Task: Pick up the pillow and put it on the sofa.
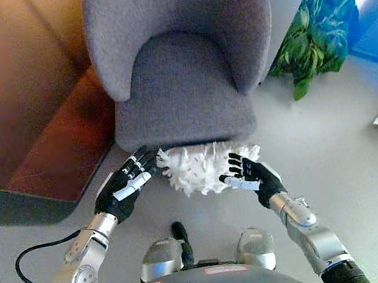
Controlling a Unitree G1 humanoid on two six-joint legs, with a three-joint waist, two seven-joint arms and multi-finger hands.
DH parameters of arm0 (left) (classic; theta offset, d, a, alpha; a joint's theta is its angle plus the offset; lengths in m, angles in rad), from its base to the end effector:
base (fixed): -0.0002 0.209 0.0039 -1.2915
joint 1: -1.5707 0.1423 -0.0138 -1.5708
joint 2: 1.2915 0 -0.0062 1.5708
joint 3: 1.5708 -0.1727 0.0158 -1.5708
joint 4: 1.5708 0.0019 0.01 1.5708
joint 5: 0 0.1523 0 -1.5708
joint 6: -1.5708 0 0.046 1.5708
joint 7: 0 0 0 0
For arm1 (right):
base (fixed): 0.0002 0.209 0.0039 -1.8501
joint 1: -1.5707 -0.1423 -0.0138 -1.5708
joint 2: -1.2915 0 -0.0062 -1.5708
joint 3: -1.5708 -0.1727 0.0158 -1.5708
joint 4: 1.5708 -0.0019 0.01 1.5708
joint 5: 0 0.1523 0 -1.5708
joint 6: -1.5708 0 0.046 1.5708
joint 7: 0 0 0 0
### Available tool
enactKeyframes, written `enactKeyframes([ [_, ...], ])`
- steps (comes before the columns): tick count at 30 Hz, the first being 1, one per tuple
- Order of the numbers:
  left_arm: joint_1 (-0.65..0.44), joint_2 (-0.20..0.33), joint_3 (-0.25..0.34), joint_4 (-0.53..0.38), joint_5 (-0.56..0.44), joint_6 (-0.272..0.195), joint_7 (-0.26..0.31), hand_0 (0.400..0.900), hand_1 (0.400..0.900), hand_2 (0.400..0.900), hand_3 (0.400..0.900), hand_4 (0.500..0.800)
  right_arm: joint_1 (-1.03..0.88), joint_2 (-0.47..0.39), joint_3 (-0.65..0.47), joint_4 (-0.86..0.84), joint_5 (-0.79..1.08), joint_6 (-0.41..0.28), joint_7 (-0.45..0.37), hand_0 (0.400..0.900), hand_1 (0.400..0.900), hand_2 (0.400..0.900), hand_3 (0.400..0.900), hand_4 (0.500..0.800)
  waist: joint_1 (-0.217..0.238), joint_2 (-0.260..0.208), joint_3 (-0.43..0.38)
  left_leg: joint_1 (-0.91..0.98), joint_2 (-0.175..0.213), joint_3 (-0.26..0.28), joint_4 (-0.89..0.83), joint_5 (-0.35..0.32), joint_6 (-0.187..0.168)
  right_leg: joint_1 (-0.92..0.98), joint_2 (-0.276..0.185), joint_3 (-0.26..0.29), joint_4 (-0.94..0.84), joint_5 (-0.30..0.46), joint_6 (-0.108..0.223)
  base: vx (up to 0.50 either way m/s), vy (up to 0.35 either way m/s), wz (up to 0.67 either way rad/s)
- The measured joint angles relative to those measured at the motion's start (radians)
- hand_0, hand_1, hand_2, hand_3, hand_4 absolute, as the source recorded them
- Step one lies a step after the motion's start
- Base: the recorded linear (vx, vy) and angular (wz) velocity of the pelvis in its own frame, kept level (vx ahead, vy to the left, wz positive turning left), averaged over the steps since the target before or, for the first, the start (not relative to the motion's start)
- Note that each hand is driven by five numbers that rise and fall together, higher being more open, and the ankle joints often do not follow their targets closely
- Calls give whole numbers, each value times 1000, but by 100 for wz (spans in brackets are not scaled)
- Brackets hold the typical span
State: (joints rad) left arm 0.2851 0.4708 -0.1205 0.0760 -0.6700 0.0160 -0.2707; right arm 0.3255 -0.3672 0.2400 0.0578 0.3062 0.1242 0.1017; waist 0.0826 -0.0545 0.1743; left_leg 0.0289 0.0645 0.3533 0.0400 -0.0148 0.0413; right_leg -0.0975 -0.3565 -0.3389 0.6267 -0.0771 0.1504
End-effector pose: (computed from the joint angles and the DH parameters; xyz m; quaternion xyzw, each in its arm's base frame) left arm 0.1471 0.2286 0.0012 -0.1292 0.1877 -0.1102 0.9674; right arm 0.1303 -0.1861 -0.0197 -0.0038 0.2823 0.1107 0.9529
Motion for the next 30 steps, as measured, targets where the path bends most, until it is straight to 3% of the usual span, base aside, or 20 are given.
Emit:
enactKeyframes([
  [2,-9,12,-1,5,0,17,1,900,900,900,900,800,5,-14,-1,10,-19,-9,9,900,900,900,900,800,-3,10,1,2,7,-21,3,-3,1,-5,-43,-29,-84,6,7,165,-306,27],
  [6,24,26,-3,7,-2,31,3,900,900,900,900,800,32,-48,2,17,-85,-27,22,900,900,900,900,800,1,0,-8,11,7,-33,27,-21,-25,36,-149,-41,-341,90,104,205,-451,27],
  [9,36,60,-20,7,-4,35,21,900,900,900,900,800,37,-67,18,19,-182,-37,0,900,900,900,900,800,-3,-18,-18,-48,28,-75,95,-55,-64,61,-204,-22,-541,225,85,123,-372,49],
  [11,29,84,-17,3,-15,39,23,900,900,900,900,800,36,-76,31,23,-246,-38,-29,900,900,900,900,800,-9,-29,-16,-105,75,-133,157,-64,-118,81,-174,-8,-554,247,59,181,-237,40],
  [13,28,159,-5,-18,-20,39,32,900,900,900,900,800,22,-77,42,20,-303,-41,-35,900,900,900,900,800,4,-92,-6,-145,115,-160,216,-61,-183,102,-124,22,-544,246,48,136,-195,35],
  [14,28,143,11,-4,-23,41,49,900,900,900,900,800,-3,-96,40,25,-333,-41,-36,900,900,900,900,800,14,-86,8,-167,155,-172,258,-71,-219,106,-101,6,-555,159,113,49,-131,38],
  [15,41,109,8,-2,-28,56,64,900,900,900,900,800,-51,-134,29,16,-356,-35,-48,900,900,900,900,800,2,-40,21,-200,226,-217,275,-74,-229,94,-49,0,-542,146,102,25,-141,55],
  [16,48,102,-11,-8,-37,70,62,900,900,900,900,800,-68,-174,20,1,-369,-36,-61,900,900,900,900,800,-4,-6,36,-215,272,-217,277,-71,-229,88,-19,-5,-534,142,100,16,-125,53],
  [19,63,69,-57,-21,-53,75,32,900,900,900,900,800,-80,-271,-22,-9,-443,-38,-101,900,900,900,900,800,-52,29,66,-223,314,-209,228,-16,-191,82,3,-8,-496,111,99,-27,-89,79],
  [20,68,63,-65,-30,-58,76,19,900,900,900,900,800,-69,-301,-26,-9,-470,-35,-132,900,900,900,900,800,-60,40,72,-238,323,-188,221,10,-195,80,-3,-14,-483,100,103,-82,-57,80],
  [24,19,90,-67,-97,-92,60,-9,900,900,900,900,800,-83,-336,-26,-11,-580,-22,-236,900,900,900,900,800,-77,45,135,-350,307,-191,263,46,-268,-22,-65,-25,-374,71,104,-187,-33,27],
  [30,-134,175,-53,-106,-120,-15,34,900,900,900,900,800,-302,-339,10,-18,-675,-26,-347,900,900,900,900,800,-49,46,300,-553,261,-248,397,32,-234,-233,-149,34,-190,49,104,-144,3,14],
])
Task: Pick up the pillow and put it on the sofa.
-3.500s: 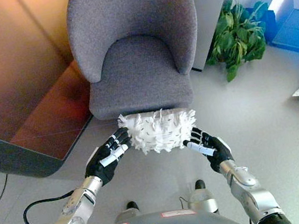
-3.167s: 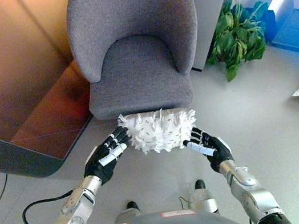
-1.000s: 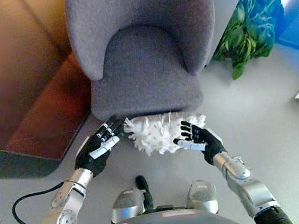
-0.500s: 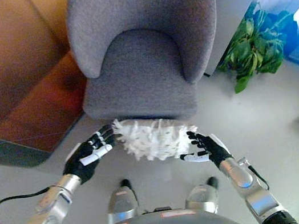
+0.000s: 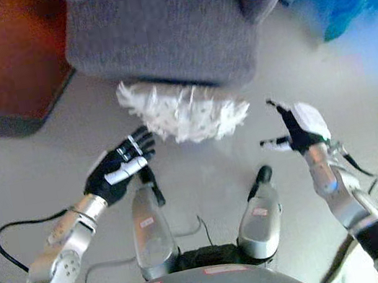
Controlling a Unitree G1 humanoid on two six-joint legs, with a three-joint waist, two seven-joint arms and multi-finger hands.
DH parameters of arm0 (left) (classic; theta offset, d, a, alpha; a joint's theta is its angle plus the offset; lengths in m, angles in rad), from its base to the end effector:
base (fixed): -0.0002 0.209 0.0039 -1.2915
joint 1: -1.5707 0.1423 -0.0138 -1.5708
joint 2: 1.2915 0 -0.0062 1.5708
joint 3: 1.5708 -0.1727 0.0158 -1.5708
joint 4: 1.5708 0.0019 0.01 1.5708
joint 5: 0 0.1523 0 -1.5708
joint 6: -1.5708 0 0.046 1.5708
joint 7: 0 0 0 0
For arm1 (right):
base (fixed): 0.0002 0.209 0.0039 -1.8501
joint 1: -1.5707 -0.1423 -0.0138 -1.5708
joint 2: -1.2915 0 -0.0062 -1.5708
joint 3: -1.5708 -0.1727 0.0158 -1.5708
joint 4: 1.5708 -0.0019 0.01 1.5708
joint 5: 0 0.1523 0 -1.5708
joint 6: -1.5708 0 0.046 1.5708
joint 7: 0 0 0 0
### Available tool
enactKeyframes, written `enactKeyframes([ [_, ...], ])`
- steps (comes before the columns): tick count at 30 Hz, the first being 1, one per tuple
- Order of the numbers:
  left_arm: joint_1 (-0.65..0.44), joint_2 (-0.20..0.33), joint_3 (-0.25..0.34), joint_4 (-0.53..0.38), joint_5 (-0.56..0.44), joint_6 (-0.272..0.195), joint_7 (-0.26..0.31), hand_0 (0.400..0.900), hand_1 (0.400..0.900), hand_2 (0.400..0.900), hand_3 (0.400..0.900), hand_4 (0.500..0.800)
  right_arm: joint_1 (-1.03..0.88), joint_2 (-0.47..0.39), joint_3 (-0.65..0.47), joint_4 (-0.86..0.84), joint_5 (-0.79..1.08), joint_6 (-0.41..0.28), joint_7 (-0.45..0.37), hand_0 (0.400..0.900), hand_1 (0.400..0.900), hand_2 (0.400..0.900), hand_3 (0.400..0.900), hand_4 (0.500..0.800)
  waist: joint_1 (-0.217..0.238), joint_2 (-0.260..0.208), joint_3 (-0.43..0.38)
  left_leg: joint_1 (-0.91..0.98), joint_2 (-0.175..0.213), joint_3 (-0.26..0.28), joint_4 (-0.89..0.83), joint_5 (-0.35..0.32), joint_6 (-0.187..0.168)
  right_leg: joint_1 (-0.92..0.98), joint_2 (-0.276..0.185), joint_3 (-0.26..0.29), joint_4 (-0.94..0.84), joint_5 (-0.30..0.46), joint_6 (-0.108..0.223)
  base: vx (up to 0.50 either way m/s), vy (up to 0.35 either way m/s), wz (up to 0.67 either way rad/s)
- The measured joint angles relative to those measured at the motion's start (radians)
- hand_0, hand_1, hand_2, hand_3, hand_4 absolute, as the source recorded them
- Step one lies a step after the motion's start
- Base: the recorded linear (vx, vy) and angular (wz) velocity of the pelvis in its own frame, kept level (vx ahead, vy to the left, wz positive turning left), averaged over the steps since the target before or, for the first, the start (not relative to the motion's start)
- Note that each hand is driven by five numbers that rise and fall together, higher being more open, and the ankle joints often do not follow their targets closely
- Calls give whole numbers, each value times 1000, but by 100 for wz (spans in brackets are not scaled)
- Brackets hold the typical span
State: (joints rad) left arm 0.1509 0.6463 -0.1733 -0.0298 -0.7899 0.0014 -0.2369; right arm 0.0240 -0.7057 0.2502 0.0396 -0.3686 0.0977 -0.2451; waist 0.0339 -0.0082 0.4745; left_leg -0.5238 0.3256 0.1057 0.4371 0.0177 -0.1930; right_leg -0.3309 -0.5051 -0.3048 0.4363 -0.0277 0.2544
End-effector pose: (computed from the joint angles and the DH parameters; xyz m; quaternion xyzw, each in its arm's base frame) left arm 0.1845 0.2321 0.0479 -0.0921 0.1067 -0.1654 0.9761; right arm 0.2063 -0.2353 0.0540 -0.5211 0.0298 -0.0064 0.8529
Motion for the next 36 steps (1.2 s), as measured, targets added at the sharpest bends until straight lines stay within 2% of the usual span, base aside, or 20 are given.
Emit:
enactKeyframes([
  [5,-7,5,0,0,-2,-15,10,900,900,900,900,800,-85,-26,1,-6,1,-6,-12,900,900,900,900,800,4,9,14,-125,-10,-32,109,-22,12,-127,-31,38,126,-57,-2,-88,7,8],
  [8,-12,7,0,0,-5,-45,9,900,900,900,900,800,-109,-67,1,-10,4,-16,-14,900,900,900,900,800,6,17,22,-218,3,-51,177,-28,11,-221,-35,63,215,-81,-3,-108,26,4],
  [11,-34,6,-2,0,-14,-49,9,900,900,900,900,800,-139,-73,0,-9,7,-17,-22,900,900,900,900,800,-2,23,33,-309,20,-50,249,-32,22,-314,-50,87,309,-106,-3,-97,47,5],
  [15,-58,8,-2,-9,-42,-69,9,900,900,900,900,800,-179,-85,15,-10,12,-21,-35,900,900,900,900,800,-3,31,39,-408,30,-58,360,-46,37,-424,-75,131,448,-156,-4,-50,53,9],
  [21,-92,24,-5,-17,-78,-74,10,900,900,900,900,800,-283,-108,37,-7,28,-22,-39,900,900,900,900,800,2,42,42,-565,37,-79,491,-55,54,-583,-110,197,626,-217,-4,-36,49,11],
  [26,-102,27,-10,-18,-84,-83,9,900,900,900,900,800,-353,-119,62,10,34,-26,-57,900,900,900,900,800,23,43,42,-643,38,-102,576,-65,50,-683,-128,247,746,-263,-5,-34,30,10],
  [31,-120,30,-13,-18,-112,-92,9,900,900,900,900,800,-450,-118,110,94,32,-26,-99,900,900,900,900,800,32,44,42,-737,34,-149,675,-83,38,-771,-138,287,879,-323,-3,-10,10,12],
  [36,-136,30,-24,-19,-113,-93,10,900,900,900,900,800,-507,-117,153,186,29,-20,-98,900,900,900,900,800,54,45,43,-763,25,-178,737,-97,18,-812,-152,326,981,-380,-4,24,7,11],
])
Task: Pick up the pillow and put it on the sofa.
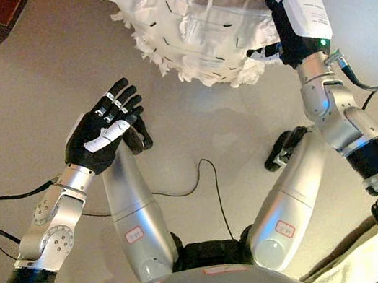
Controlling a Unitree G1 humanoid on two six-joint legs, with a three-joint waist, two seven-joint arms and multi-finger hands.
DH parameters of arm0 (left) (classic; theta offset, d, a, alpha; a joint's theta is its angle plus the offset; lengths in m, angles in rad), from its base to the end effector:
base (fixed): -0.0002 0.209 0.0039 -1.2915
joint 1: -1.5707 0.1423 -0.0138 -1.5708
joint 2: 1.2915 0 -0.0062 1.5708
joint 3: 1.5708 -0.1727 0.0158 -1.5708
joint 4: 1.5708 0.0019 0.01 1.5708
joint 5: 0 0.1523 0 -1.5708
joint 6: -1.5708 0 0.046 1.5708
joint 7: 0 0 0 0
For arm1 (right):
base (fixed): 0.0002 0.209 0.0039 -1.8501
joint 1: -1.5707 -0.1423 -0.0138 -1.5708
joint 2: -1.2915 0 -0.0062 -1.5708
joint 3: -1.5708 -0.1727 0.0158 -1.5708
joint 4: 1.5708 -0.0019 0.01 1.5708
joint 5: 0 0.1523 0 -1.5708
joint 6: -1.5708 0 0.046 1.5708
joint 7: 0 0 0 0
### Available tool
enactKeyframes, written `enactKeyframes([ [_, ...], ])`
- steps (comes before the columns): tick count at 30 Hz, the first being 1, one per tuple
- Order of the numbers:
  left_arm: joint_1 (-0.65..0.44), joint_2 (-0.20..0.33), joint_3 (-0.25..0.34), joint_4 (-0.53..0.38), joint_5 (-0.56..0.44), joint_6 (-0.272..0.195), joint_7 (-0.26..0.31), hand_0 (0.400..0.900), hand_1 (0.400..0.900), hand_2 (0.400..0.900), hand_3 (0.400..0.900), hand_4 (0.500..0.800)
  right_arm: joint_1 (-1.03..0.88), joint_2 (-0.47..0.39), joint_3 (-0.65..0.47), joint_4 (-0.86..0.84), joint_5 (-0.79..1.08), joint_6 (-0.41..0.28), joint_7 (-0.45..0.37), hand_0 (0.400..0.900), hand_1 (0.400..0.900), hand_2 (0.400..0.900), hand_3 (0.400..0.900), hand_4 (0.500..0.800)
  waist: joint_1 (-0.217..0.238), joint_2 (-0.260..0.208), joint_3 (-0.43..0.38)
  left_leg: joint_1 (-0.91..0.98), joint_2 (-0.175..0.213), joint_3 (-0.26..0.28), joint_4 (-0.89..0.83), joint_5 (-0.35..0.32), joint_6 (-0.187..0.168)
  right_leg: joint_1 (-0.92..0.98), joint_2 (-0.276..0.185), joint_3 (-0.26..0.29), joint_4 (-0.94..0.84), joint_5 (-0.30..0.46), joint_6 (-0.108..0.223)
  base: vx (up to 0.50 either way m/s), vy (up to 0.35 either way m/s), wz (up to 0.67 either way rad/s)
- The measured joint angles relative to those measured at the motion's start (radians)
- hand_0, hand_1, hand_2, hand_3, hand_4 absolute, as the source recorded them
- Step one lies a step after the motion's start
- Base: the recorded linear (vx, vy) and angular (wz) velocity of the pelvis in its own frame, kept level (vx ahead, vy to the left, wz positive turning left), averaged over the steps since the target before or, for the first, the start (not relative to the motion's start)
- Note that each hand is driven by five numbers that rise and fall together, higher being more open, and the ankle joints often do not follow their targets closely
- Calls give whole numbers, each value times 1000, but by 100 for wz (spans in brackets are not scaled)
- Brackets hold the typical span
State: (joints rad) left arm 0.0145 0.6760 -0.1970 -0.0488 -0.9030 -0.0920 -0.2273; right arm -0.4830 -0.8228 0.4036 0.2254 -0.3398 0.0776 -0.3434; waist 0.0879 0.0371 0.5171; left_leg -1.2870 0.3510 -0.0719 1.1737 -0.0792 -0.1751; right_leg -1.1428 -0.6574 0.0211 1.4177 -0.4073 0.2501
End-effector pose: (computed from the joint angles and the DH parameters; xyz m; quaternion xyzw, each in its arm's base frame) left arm 0.2122 0.2242 0.0800 -0.1203 0.0003 -0.1901 0.9744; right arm 0.2879 -0.2281 0.1382 -0.5735 -0.1394 -0.0733 0.8039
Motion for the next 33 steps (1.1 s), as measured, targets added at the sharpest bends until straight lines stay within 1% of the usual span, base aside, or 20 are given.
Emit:
enactKeyframes([
  [4,2,0,-6,0,-3,0,0,900,900,900,900,800,-62,4,47,64,-11,5,5,900,900,900,900,800,4,1,0,-33,-8,-40,58,-15,-21,-19,-4,14,73,-43,0,8,-12,15],
  [6,-8,0,-19,0,-3,0,0,900,900,900,900,800,-113,9,79,131,-11,16,10,900,900,900,900,800,7,2,0,-45,-12,-51,87,-23,-29,-37,-8,34,113,-65,1,15,-21,14],
  [8,-14,0,-21,0,-3,-1,1,900,900,900,900,800,-146,10,102,169,-10,29,19,900,900,900,900,800,11,6,1,-53,-19,-61,98,-25,-32,-48,-16,39,141,-83,-1,13,-28,15],
  [11,-18,-1,-29,0,-3,-1,1,900,900,900,900,800,-204,14,154,239,-4,47,24,900,900,900,900,800,31,14,2,-55,-30,-85,129,-35,-48,-56,-17,57,187,-111,0,-1,-17,11],
  [13,-25,-1,-40,1,-3,-8,4,900,900,900,900,800,-256,20,196,290,6,59,32,900,900,900,900,800,36,18,1,-61,-41,-98,142,-38,-52,-65,-19,65,207,-123,-1,3,-6,7],
  [15,-39,-4,-60,1,-3,-9,8,900,900,900,900,800,-291,23,222,321,13,74,50,900,900,900,900,800,49,20,1,-67,-46,-102,145,-39,-53,-81,-17,73,220,-127,-1,4,2,2],
  [16,-42,-10,-60,1,-3,-9,9,900,900,900,900,800,-301,28,222,334,15,79,59,900,900,900,900,800,54,20,2,-69,-49,-103,147,-39,-53,-87,-17,78,225,-128,-1,0,0,0],
  [17,-43,-10,-60,1,-3,-10,10,900,900,900,900,800,-313,36,226,346,15,89,70,900,900,900,900,800,53,20,2,-70,-54,-107,152,-39,-54,-90,-18,83,231,-131,-2,0,0,0],
  [19,-43,-11,-60,1,-3,-10,13,900,900,900,900,800,-331,47,232,350,17,112,94,900,900,900,900,800,54,26,2,-73,-62,-120,165,-49,-70,-91,-15,86,239,-134,-1,11,10,-2],
  [21,-46,-11,-60,1,-3,-10,19,900,900,900,900,800,-349,59,237,354,25,141,119,900,900,900,900,800,53,29,2,-76,-68,-127,176,-54,-76,-95,-13,92,246,-134,0,0,0,0],
  [24,-52,-11,-60,1,-3,-11,20,900,900,900,900,800,-385,61,259,364,37,182,164,900,900,900,900,800,56,31,3,-83,-74,-133,185,-55,-77,-103,-13,98,256,-134,0,41,15,-3],
  [25,-52,-13,-60,1,-3,-11,20,900,900,900,900,800,-393,64,259,365,45,195,179,825,825,825,825,755,57,31,3,-84,-74,-133,187,-55,-77,-103,-13,100,258,-134,0,41,21,-4],
  [26,-51,-17,-60,1,-3,-11,20,900,900,900,900,800,-399,69,259,367,54,208,188,400,400,400,400,500,57,32,3,-84,-74,-134,190,-55,-77,-103,-13,101,259,-134,0,47,25,-4],
  [30,-56,-30,-60,1,-3,-9,20,900,900,900,900,800,-425,96,258,388,71,259,219,400,400,400,400,500,60,36,4,-83,-75,-142,212,-59,-84,-96,-13,107,271,-135,0,42,17,-1],
  [33,-56,-38,-60,1,-3,-6,21,900,900,900,900,800,-435,100,256,393,75,273,221,400,400,400,400,500,67,39,4,-80,-74,-144,214,-61,-84,-88,-14,107,273,-135,0,0,0,0],
])
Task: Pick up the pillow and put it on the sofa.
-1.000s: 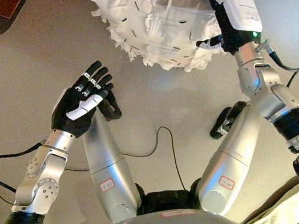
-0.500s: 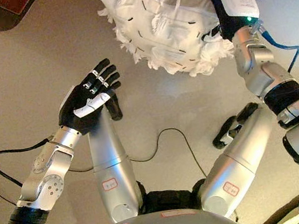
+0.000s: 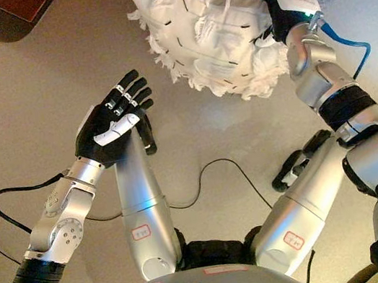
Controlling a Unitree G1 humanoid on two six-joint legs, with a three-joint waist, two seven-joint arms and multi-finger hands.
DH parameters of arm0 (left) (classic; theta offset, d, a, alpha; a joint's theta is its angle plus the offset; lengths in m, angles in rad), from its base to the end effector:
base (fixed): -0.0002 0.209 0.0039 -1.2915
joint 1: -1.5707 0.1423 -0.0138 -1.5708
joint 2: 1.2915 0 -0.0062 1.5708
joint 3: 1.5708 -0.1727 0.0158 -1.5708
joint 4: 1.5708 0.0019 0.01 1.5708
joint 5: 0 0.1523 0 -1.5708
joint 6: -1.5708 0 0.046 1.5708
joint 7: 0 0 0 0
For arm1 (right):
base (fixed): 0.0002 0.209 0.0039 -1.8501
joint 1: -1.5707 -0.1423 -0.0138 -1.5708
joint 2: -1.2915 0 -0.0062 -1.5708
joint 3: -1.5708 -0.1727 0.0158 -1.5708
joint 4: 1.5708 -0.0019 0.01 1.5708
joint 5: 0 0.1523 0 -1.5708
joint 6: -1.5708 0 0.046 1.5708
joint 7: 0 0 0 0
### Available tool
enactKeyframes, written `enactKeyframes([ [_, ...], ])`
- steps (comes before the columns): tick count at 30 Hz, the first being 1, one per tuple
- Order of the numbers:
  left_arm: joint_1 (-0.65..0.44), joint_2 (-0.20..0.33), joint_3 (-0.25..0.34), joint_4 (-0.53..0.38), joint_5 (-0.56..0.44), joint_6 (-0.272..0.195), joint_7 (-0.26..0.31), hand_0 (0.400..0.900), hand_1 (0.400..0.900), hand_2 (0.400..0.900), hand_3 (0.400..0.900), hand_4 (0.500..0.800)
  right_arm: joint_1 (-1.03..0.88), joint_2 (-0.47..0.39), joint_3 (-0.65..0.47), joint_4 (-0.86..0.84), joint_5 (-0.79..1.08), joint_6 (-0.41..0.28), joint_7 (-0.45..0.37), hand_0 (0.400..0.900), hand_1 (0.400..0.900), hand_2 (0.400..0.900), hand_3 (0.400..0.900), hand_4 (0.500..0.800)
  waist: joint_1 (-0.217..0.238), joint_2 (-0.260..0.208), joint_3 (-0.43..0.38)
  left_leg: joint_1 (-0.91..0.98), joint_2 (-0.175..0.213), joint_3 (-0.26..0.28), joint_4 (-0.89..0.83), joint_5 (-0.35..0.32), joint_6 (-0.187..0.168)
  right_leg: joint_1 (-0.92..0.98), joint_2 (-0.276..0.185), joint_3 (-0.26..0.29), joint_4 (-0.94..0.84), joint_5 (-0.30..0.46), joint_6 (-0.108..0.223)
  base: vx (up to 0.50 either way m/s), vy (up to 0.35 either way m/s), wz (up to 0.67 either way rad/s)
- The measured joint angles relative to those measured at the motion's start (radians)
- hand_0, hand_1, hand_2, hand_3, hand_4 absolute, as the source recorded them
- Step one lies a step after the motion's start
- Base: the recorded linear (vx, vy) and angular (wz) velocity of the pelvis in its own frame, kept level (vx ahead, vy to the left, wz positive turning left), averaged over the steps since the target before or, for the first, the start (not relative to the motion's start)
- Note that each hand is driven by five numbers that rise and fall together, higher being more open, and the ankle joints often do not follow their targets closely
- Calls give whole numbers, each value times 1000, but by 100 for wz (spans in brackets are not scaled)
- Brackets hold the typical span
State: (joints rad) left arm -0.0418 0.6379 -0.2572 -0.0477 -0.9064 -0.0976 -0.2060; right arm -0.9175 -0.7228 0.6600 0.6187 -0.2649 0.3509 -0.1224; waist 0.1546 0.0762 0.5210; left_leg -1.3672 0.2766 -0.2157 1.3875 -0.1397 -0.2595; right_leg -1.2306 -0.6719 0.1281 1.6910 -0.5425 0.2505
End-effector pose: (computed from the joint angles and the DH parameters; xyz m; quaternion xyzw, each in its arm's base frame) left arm 0.2200 0.2051 0.0809 -0.1385 -0.0087 -0.2108 0.9676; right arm 0.3439 -0.2138 0.1705 -0.6124 0.0352 -0.0715 0.7865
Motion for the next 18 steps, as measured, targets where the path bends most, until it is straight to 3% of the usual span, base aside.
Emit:
enactKeyframes([
  [10,13,-10,0,-1,0,40,1,900,900,900,900,800,66,41,-1,18,-19,25,29,400,400,400,400,500,20,7,1,58,0,5,24,-24,10,88,-24,-11,-4,-21,0,36,18,4],
  [18,35,-11,4,-1,0,73,2,900,900,900,900,800,112,66,-5,17,-24,23,22,400,400,400,400,500,22,7,1,119,11,21,-35,-20,25,190,-43,-77,-68,-24,0,-13,6,0],
])
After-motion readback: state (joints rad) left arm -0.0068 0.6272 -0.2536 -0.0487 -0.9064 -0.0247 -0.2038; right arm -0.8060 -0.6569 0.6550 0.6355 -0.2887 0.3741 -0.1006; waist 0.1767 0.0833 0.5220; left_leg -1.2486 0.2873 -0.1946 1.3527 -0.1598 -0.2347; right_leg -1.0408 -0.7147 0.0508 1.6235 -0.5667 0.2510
